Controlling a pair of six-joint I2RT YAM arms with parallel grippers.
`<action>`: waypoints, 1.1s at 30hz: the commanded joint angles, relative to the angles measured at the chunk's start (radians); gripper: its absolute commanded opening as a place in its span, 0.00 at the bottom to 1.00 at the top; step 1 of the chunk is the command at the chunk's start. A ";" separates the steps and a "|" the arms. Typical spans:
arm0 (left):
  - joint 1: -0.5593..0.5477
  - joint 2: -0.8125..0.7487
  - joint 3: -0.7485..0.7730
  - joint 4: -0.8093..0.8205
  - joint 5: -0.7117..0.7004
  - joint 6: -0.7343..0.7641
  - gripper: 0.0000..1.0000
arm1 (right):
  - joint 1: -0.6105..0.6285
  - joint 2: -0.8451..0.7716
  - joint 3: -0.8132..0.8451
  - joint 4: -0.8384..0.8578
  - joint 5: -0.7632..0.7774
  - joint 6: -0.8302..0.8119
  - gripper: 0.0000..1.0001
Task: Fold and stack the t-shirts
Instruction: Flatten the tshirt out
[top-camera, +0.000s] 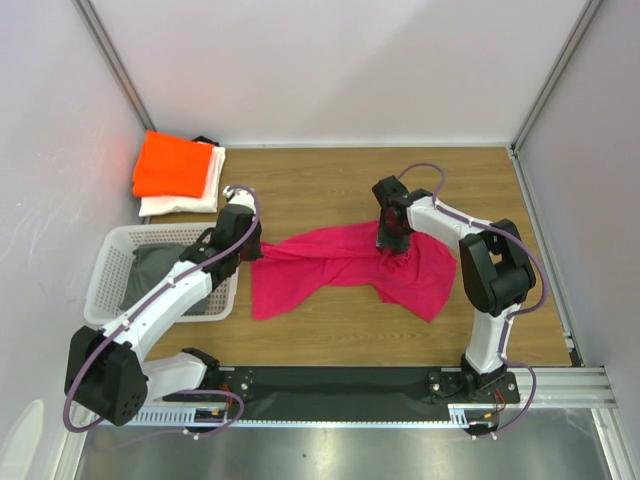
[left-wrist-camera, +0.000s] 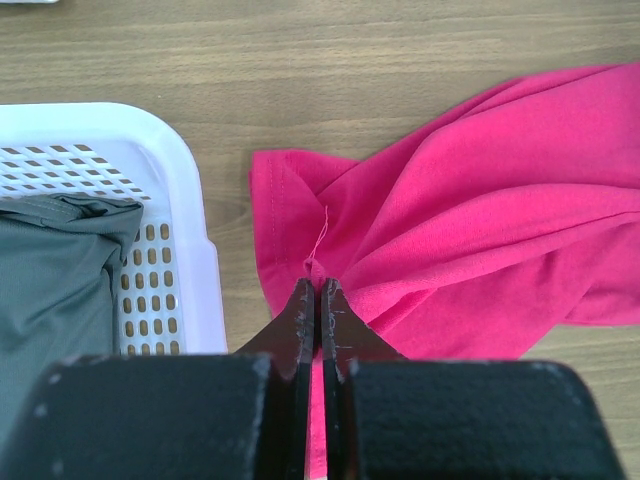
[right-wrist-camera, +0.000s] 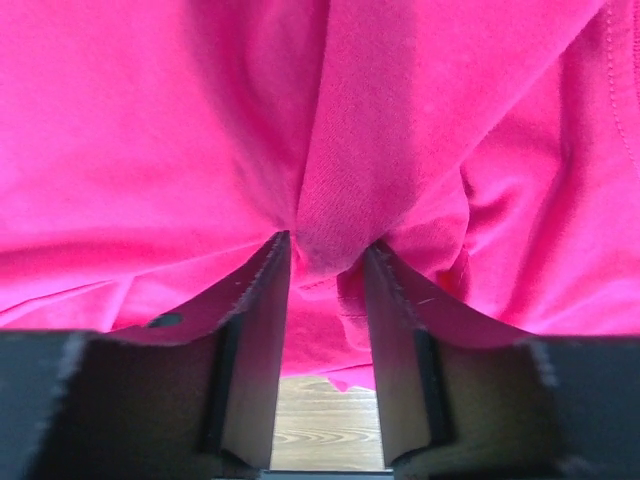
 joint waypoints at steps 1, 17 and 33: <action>0.001 -0.027 -0.003 0.028 -0.003 0.023 0.00 | 0.001 -0.008 0.035 0.031 -0.005 0.016 0.38; 0.001 -0.033 -0.007 0.027 -0.008 0.032 0.00 | 0.001 -0.042 0.092 -0.041 0.026 0.001 0.00; 0.017 -0.003 0.128 0.076 -0.072 0.033 0.00 | -0.283 -0.336 0.173 0.102 -0.129 -0.076 0.00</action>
